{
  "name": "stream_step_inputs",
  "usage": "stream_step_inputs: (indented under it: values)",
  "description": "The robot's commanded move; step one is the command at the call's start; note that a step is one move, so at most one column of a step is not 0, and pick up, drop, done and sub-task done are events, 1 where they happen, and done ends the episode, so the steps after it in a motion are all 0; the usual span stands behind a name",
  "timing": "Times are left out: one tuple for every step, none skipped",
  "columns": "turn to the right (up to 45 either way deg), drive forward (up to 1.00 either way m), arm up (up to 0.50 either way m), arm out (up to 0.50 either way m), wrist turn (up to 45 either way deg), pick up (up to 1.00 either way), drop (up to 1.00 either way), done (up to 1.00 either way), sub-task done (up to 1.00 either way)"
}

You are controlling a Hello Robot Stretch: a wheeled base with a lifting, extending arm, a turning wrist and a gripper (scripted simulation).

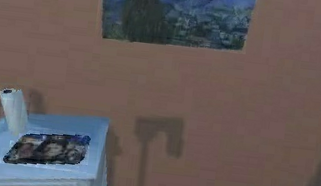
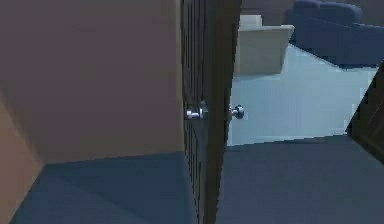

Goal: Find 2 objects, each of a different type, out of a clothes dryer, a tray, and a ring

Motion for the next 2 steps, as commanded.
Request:
stream_step_inputs:
  values:
    - [-33.0, 0.00, 0.00, 0.00, 0.0, 0.00, 0.00, 0.00, 0.00]
    - [0.0, 0.00, 0.00, 0.00, 0.0, 0.00, 0.00, 1.00, 0.00]
